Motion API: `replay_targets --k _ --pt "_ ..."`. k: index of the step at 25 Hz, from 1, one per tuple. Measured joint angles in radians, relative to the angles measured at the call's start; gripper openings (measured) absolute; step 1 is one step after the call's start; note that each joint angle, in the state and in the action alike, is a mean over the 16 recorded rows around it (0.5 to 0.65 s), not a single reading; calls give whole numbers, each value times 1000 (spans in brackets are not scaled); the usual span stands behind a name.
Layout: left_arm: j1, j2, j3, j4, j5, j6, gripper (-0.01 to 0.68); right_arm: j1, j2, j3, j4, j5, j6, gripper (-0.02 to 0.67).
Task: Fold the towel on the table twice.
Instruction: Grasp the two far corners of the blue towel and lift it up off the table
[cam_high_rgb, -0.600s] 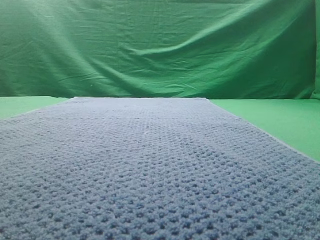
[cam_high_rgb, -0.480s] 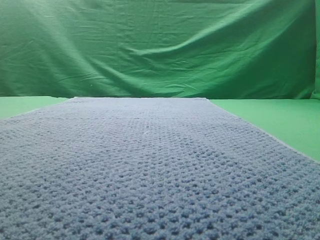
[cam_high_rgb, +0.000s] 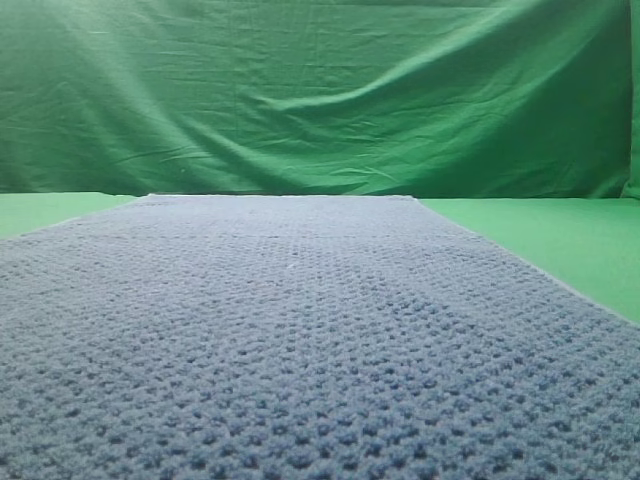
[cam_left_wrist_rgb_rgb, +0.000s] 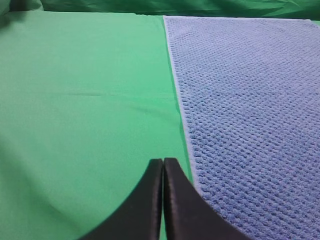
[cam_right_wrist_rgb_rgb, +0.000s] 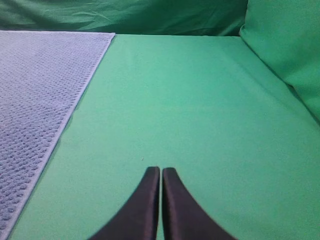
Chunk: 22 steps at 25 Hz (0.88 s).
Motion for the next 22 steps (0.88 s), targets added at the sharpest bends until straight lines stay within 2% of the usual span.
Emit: replay_targets --k 11,22 --pt "0 0 1 0 -27 0 0 0 0 0 0 -27 0 0" --pt "0 0 2 -9 -314 -10 0 0 0 1 5 -261 1 0"
